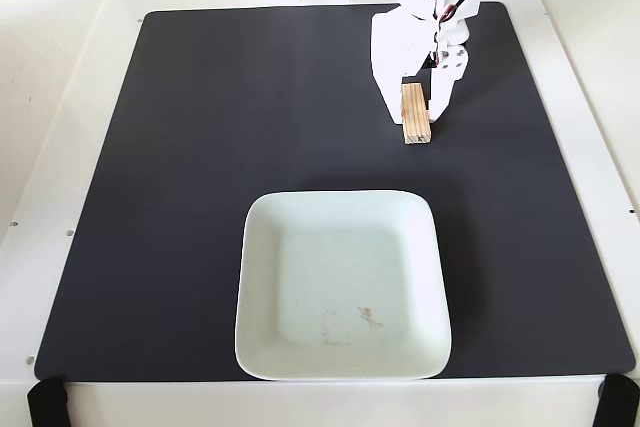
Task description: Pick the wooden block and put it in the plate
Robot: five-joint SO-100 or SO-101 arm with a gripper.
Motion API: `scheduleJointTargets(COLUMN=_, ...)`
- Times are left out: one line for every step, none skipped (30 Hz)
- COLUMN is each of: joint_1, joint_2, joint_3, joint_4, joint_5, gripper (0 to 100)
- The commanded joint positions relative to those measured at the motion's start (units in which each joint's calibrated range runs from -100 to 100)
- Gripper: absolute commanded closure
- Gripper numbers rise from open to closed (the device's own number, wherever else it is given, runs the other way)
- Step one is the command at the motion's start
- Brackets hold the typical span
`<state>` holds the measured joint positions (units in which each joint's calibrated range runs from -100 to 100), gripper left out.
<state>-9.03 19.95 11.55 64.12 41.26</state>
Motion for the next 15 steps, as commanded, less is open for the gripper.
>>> scheduleJointTargets(joint_1=0.7, joint_2=-0.8, joint_3=0.5, joint_4=0.2, joint_5=-0.1, gripper=99)
scheduleJointTargets(joint_1=1.1, joint_2=-0.9, joint_3=0.5, joint_4=0.2, joint_5=-0.1, gripper=99)
scheduleJointTargets(joint_1=1.3, joint_2=-1.1, joint_3=0.5, joint_4=0.2, joint_5=-0.1, gripper=99)
scheduleJointTargets(joint_1=1.4, joint_2=-1.9, joint_3=0.6, joint_4=0.2, joint_5=0.0, gripper=99)
scheduleJointTargets(joint_1=1.4, joint_2=-3.1, joint_3=0.6, joint_4=0.2, joint_5=0.0, gripper=99)
scheduleJointTargets(joint_1=2.0, joint_2=-4.7, joint_3=0.6, joint_4=0.2, joint_5=0.0, gripper=99)
scheduleJointTargets(joint_1=2.5, joint_2=-6.6, joint_3=0.6, joint_4=0.2, joint_5=0.0, gripper=99)
scheduleJointTargets(joint_1=2.9, joint_2=-8.6, joint_3=0.6, joint_4=0.2, joint_5=0.0, gripper=99)
scheduleJointTargets(joint_1=3.0, joint_2=-10.9, joint_3=0.6, joint_4=0.2, joint_5=0.0, gripper=99)
scheduleJointTargets(joint_1=3.2, joint_2=-13.3, joint_3=0.6, joint_4=0.2, joint_5=0.0, gripper=99)
scheduleJointTargets(joint_1=4.0, joint_2=-15.5, joint_3=0.9, joint_4=0.2, joint_5=0.0, gripper=99)
scheduleJointTargets(joint_1=4.9, joint_2=-18.0, joint_3=1.6, joint_4=0.1, joint_5=0.0, gripper=99)
scheduleJointTargets(joint_1=5.7, joint_2=-20.2, joint_3=2.5, joint_4=-0.1, joint_5=0.0, gripper=99)
scheduleJointTargets(joint_1=6.9, joint_2=-22.7, joint_3=3.7, joint_4=-0.8, joint_5=0.0, gripper=99)
scheduleJointTargets(joint_1=8.4, joint_2=-25.2, joint_3=5.2, joint_4=-1.8, joint_5=0.0, gripper=99)
